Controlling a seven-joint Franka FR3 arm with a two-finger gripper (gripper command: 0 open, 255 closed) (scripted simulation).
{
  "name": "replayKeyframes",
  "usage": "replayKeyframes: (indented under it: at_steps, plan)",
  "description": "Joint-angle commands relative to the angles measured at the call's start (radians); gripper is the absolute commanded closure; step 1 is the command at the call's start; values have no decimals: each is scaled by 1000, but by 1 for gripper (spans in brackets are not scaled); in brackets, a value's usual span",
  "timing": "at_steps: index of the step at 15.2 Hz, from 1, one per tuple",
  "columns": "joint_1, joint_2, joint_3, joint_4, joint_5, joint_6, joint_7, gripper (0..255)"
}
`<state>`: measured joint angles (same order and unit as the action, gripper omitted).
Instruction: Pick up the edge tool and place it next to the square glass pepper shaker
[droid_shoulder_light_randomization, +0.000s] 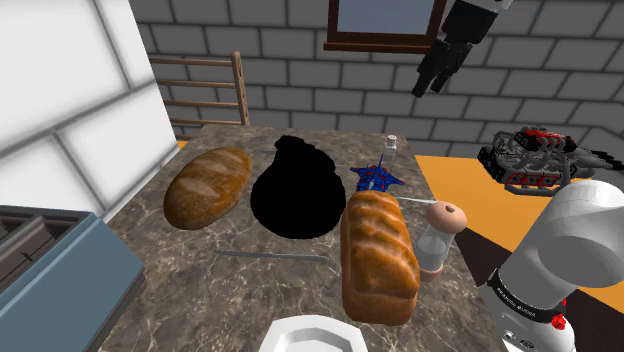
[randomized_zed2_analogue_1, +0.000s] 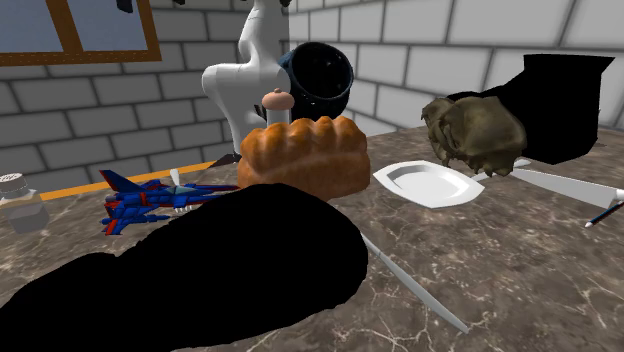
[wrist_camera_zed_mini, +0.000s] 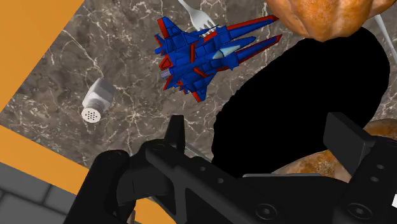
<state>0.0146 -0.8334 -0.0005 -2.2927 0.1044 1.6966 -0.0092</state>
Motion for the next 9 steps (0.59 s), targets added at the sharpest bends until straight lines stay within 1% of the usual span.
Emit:
replayKeyframes:
  at_steps: [1, 9]
  plan:
    - [0, 0, 0, 0, 0, 0, 0, 0]
    - [73, 244, 108, 72, 22, 90, -5, 0]
